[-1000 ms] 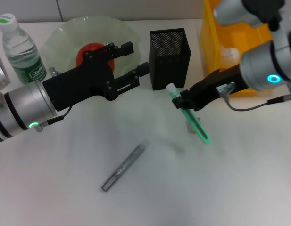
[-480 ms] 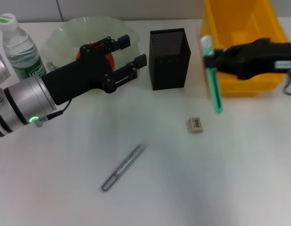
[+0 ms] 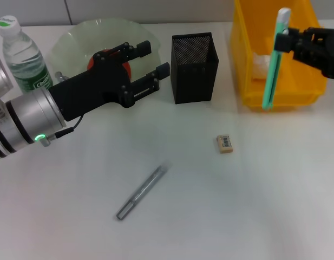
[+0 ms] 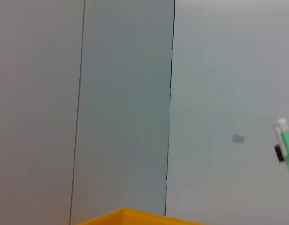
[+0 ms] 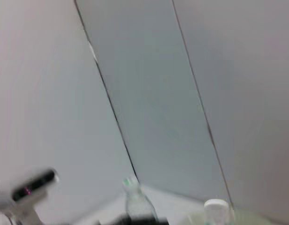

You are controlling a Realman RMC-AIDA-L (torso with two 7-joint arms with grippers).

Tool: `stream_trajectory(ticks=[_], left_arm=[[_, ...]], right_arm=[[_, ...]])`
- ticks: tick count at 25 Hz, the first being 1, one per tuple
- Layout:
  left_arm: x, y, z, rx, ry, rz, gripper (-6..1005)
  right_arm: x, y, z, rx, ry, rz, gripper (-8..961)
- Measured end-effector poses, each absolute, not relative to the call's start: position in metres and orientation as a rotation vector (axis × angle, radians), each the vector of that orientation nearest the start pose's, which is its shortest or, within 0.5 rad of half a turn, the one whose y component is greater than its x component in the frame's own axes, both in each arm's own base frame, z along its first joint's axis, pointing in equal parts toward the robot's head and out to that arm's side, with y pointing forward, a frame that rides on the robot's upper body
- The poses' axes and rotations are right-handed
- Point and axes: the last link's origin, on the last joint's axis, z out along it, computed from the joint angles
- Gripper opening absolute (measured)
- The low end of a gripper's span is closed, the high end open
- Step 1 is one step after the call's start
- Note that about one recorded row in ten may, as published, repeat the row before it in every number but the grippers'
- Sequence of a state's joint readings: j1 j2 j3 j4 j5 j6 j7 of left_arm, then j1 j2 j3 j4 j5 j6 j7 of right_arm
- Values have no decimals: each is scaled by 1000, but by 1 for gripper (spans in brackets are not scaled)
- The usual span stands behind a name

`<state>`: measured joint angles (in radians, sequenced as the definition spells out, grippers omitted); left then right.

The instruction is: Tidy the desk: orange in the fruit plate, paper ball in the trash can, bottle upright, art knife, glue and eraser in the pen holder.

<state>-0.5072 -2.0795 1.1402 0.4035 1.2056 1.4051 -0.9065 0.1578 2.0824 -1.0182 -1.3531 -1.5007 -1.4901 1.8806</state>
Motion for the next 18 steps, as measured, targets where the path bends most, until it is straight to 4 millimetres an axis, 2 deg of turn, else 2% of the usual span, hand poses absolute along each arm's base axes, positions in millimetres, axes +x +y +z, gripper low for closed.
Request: stream_trajectory(ticks=[1, 2, 5, 10, 13, 18], left_arm=[[-230, 335, -34, -2442, -315, -1069, 622], [-229, 335, -34, -2442, -315, -1070, 622], [-229, 334, -34, -2444, -314, -1074, 622], [-230, 332, -34, -2443, -317, -1078, 622], [-230, 332, -34, -2446, -314, -1082, 622], [-227, 332, -34, -2452, -304, -1093, 622]], right_arm=[[209, 298, 90, -2461, 673, 984, 191], [217, 298, 90, -2430, 611, 1088, 189], [229, 298, 90, -2368, 553, 1188, 189], [253, 308, 86, -2183, 560, 1427, 189], [254, 317, 76, -2166, 549, 1454, 190], [243, 336, 63, -2195, 479, 1382, 190]])
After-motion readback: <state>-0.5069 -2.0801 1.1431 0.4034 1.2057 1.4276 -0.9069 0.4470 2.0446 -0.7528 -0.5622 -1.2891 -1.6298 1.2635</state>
